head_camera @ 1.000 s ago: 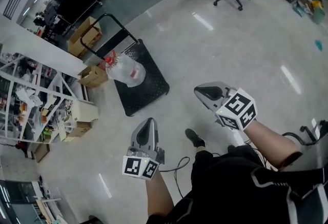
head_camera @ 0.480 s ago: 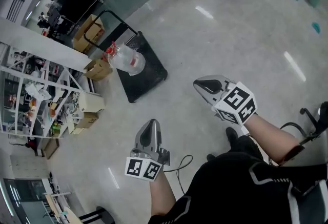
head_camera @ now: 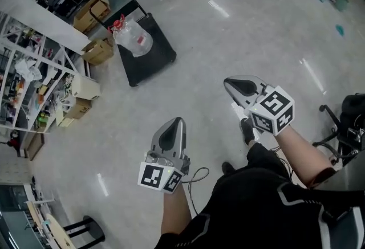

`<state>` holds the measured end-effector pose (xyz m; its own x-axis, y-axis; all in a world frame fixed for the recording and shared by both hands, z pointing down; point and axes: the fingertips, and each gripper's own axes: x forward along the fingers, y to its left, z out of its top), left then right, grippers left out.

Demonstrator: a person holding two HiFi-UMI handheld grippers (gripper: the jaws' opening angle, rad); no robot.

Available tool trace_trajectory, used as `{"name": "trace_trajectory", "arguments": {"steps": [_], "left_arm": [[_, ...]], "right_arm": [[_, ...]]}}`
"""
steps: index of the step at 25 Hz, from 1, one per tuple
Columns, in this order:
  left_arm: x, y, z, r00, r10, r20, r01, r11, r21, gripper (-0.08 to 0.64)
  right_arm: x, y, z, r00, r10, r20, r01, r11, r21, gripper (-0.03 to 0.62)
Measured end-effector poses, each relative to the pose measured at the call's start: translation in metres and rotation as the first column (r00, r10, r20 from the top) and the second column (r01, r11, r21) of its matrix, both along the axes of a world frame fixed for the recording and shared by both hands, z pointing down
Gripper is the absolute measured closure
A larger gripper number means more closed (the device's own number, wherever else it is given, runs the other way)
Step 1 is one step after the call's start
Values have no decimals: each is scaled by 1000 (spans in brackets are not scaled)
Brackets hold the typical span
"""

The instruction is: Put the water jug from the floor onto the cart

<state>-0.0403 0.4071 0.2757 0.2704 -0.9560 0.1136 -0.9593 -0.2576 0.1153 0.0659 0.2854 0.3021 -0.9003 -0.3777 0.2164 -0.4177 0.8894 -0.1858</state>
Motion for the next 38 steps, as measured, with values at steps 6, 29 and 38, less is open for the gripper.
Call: {"name": "trace_trajectory", "arguments": {"steps": [6,29,38], "left_arm": [[11,74,-7,999,13,-30,-12,1000,23,568],[203,126,-35,995,-90,49,92,996,-22,568],[190,146,-27,989,-141,36,141,990,3,568]], "right_arm": [[36,78,-22,998,62,-10,-62,998,33,589],[207,117,-61,998,-29,64,23,996,86,589],[195,134,-49,998,-55,38,51,992,112,591]]}}
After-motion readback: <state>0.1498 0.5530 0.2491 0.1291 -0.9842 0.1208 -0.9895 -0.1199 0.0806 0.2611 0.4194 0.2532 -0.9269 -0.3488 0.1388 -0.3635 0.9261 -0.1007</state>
